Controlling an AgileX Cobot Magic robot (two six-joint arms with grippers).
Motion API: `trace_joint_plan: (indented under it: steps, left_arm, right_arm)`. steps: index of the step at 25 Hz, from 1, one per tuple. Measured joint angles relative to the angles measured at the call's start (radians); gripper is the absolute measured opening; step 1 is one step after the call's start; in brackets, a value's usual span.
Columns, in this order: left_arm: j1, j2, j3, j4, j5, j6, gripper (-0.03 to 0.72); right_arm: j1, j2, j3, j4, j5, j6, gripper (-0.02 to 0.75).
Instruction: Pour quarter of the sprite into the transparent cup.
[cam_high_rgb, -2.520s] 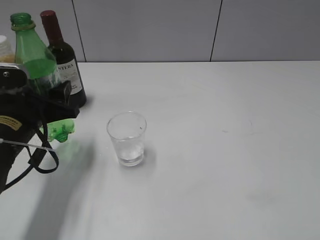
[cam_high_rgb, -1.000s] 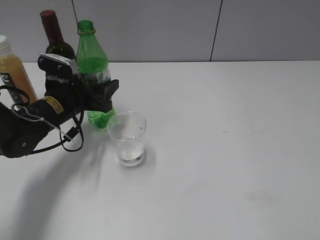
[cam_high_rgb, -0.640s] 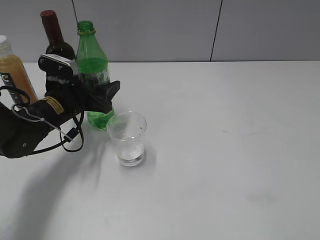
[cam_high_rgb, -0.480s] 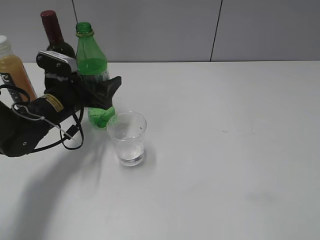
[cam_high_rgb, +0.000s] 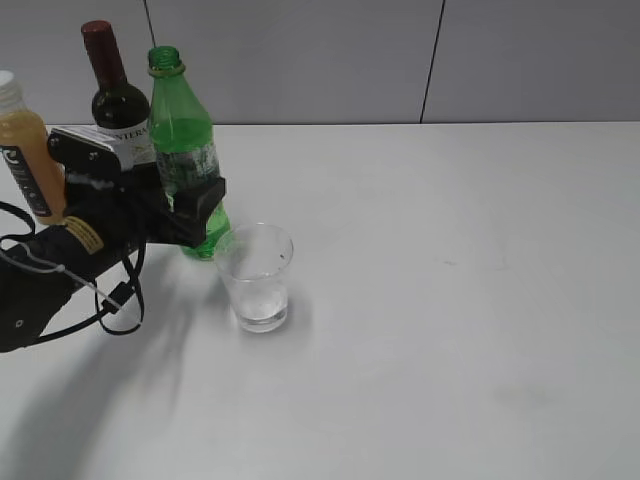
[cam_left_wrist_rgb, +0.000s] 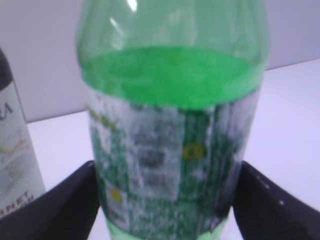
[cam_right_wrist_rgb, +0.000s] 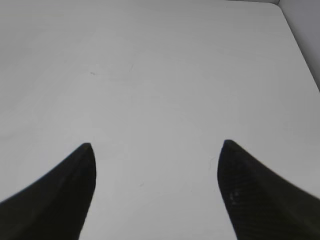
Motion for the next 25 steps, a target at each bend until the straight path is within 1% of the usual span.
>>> trace_joint_plan:
  steps: [6,12,15,20,22,25]
  left_arm:
    - [0.000,-0.019,0.092,-0.013,0.000,0.010,0.618]
    - [0.004,-0.124,0.184,-0.113,0.001,0.053,0.615]
    - [0.022,-0.222,0.212,-0.125,0.027,0.053,0.610]
    - [0.069,-0.425,0.219,-0.126,0.317,0.056,0.605]
    - [0.096,-0.514,0.203,-0.115,0.500,0.056,0.604]
    - [0.137,-0.630,0.120,-0.075,0.820,0.057,0.601]
  right_arm:
    - [0.000,0.000,0.000,0.000,0.000,0.000,0.585]
    - [0.000,0.000,0.000,0.000,0.000,0.000,0.585]
    - [0.000,0.000,0.000,0.000,0.000,0.000,0.585]
    - [0.000,0.000,0.000,0.000,0.000,0.000,0.585]
    - [0.000,0.000,0.000,0.000,0.000,0.000,0.585]
    - [0.000,0.000,0.000,0.000,0.000,0.000,0.585]
